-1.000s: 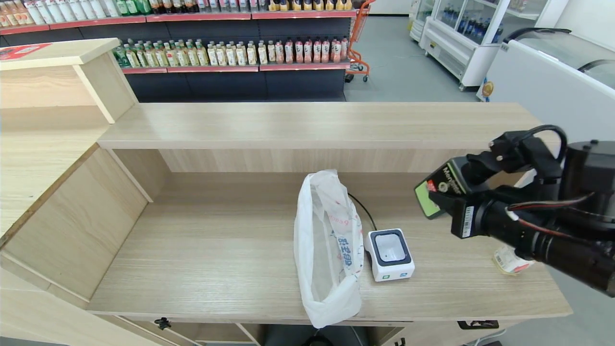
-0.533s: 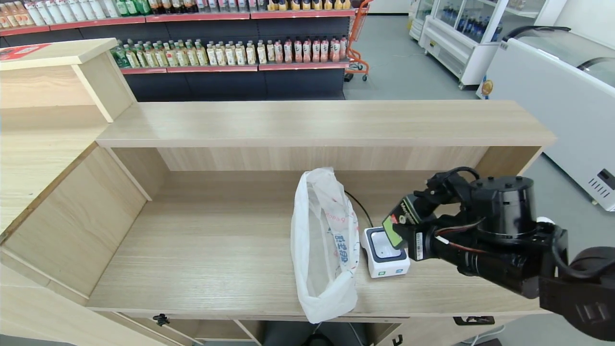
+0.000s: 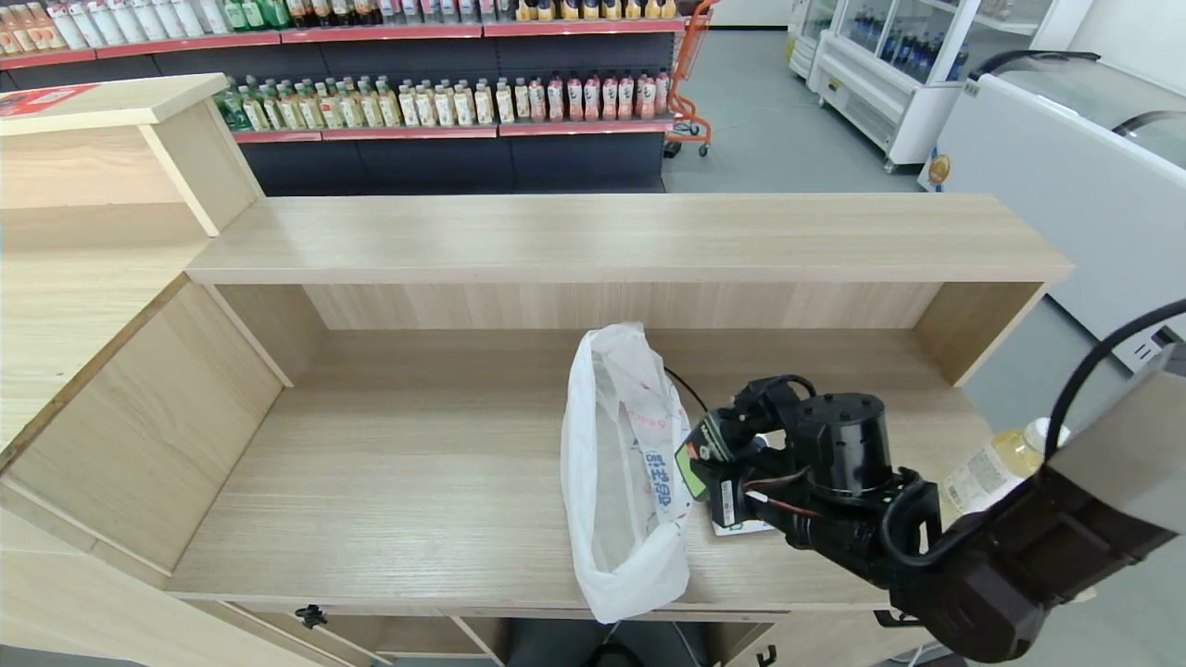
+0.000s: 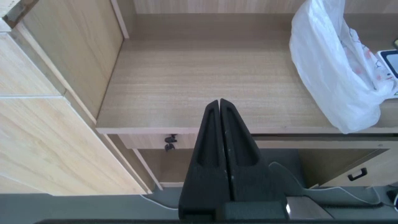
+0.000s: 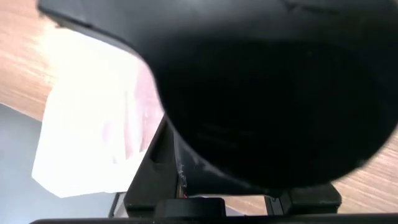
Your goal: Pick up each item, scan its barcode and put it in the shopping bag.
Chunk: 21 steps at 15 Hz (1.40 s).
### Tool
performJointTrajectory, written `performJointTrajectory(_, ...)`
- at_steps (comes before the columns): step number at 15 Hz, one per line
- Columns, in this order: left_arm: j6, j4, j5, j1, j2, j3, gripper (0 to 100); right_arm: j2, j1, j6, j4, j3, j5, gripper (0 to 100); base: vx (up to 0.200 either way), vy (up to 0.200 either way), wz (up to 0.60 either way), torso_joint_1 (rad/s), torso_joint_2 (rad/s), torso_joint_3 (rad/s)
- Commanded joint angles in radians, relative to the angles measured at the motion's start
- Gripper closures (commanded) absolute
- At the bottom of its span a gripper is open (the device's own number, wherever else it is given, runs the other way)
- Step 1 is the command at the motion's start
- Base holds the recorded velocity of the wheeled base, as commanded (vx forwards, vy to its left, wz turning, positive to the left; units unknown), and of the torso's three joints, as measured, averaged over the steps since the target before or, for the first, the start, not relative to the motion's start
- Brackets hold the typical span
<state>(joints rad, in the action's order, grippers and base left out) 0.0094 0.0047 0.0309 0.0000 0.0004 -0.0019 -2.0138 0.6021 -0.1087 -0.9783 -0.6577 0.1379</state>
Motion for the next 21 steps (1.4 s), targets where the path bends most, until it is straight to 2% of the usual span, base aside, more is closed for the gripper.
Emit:
performJointTrajectory(1, 0.000, 0.000, 0.000, 0.000, 0.001, 0.000, 100, -0.115, 0.004, 0.030, -0.030, -0.019, -0.034, 100, 0.000, 0.000, 0.00, 0.000, 0.00, 0.000)
performJointTrajectory(5, 0.000, 0.000, 0.000, 0.000, 0.001, -0.001, 100, -0.233, 0.021, 0.050, -0.145, -0.034, -0.040, 100, 0.000, 0.000, 0.00, 0.000, 0.00, 0.000)
performJointTrajectory(9, 0.000, 0.000, 0.000, 0.000, 0.001, 0.000, 100, -0.299, 0.019, 0.077, -0.157, -0.071, -0.040, 100, 0.000, 0.000, 0.00, 0.000, 0.00, 0.000)
performJointTrajectory(14, 0.000, 0.000, 0.000, 0.000, 0.001, -0.001, 100, -0.382, 0.033, 0.112, -0.155, -0.184, -0.038, 100, 0.000, 0.000, 0.00, 0.000, 0.00, 0.000)
performJointTrajectory(18, 0.000, 0.000, 0.000, 0.000, 0.001, -0.001, 100, -0.404, 0.033, 0.116, -0.157, -0.178, -0.035, 100, 0.000, 0.000, 0.00, 0.000, 0.00, 0.000)
performJointTrajectory(19, 0.000, 0.000, 0.000, 0.000, 0.000, 0.000, 100, -0.405, 0.033, 0.116, -0.158, -0.181, -0.035, 0, 0.000, 0.000, 0.00, 0.000, 0.00, 0.000)
performJointTrajectory(21, 0.000, 0.000, 0.000, 0.000, 0.000, 0.000, 100, -0.399, 0.033, 0.116, -0.158, -0.186, -0.037, 0, 0.000, 0.000, 0.00, 0.000, 0.00, 0.000)
